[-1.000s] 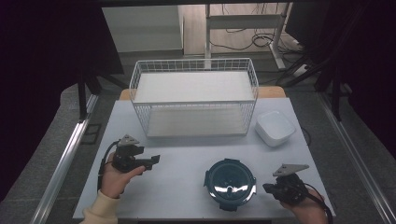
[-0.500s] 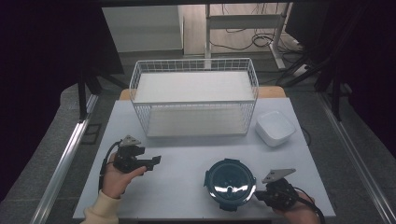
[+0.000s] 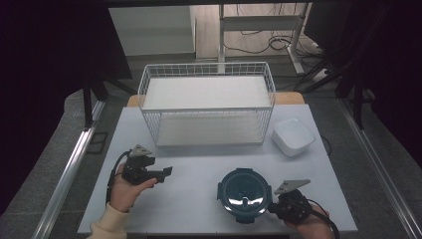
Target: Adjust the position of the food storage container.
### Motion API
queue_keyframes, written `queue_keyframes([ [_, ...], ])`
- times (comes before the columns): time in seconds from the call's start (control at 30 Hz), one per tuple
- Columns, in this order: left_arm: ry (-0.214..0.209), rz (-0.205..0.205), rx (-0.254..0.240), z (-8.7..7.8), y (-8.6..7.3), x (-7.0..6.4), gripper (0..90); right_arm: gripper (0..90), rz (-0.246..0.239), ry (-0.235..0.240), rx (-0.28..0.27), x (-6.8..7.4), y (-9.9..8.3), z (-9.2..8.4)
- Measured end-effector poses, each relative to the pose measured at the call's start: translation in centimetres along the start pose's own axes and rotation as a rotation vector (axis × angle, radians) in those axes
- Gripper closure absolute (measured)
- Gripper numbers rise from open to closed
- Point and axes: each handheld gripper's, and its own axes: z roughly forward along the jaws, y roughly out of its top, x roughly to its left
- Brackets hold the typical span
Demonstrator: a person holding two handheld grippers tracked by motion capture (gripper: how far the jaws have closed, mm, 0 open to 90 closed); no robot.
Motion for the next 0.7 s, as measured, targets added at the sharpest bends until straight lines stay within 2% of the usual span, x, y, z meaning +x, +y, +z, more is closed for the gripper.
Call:
queue_keyframes([
  [0.3, -0.002, 0.003, 0.005, 0.1, 0.0, 0.0, 23.3, 89.5, 0.003, -0.034, -0.010, 0.2, 0.4, 0.1],
  [0.7, -0.002, 0.002, 0.005, 0.2, 0.1, 0.1, 23.3, 89.5, -0.015, -0.038, -0.012, 0.9, 1.4, 0.9],
])
